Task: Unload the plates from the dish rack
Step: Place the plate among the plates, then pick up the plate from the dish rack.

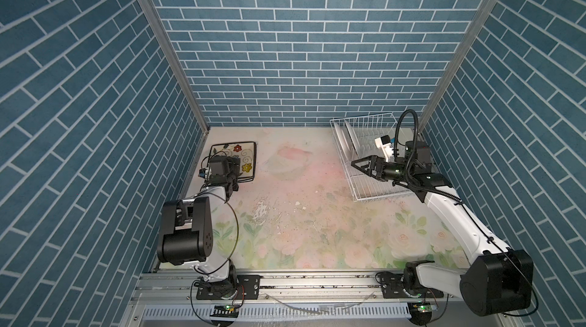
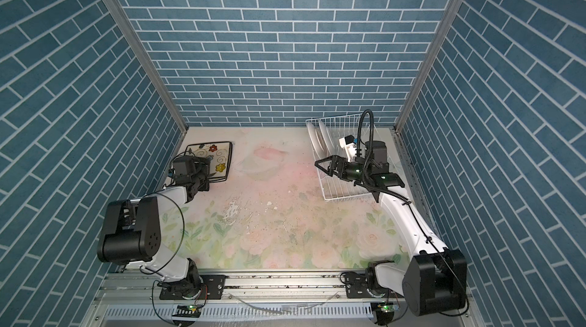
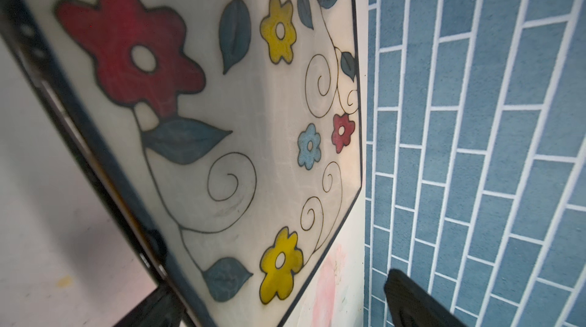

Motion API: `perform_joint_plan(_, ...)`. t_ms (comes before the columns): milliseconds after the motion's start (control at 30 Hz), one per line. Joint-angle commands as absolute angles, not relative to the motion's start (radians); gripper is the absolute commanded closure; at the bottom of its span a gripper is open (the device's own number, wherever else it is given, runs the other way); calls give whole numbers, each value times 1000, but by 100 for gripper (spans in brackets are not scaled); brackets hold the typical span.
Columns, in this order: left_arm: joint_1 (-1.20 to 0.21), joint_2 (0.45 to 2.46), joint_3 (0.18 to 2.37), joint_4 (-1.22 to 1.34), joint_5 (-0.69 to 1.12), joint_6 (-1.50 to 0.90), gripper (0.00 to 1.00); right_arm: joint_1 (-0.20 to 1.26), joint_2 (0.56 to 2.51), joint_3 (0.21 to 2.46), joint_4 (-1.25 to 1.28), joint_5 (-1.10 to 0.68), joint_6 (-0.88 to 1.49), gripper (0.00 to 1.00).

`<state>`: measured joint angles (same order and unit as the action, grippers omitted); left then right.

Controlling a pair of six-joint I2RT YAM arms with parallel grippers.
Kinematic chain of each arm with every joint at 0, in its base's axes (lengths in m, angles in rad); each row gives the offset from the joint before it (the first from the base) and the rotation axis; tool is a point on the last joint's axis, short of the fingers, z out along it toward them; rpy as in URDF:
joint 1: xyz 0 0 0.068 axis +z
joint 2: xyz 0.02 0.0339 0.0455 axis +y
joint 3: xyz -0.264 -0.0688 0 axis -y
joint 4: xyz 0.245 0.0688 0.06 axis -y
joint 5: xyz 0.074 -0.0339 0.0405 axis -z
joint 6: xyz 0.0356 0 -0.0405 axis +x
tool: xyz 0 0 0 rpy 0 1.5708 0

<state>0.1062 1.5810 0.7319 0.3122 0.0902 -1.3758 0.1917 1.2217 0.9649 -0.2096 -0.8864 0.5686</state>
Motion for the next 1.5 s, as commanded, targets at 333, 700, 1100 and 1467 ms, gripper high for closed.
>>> perform_joint_plan(333,103,1477,647,295,49,-1369,0,184,1174,934,-240,-905,531,2)
perform_joint_plan(700,88,1335,610,201,22,-1226,0,184,1145,963,-361,-786,485,2)
perform_joint_plan(1100,-41,1156,598,141,107,-941,0,207,1140,1138,-690,-204,307,4)
perform_joint_plan(1467,-257,1117,601,124,110,-868,0,456,1435,1459,-920,384,270,8)
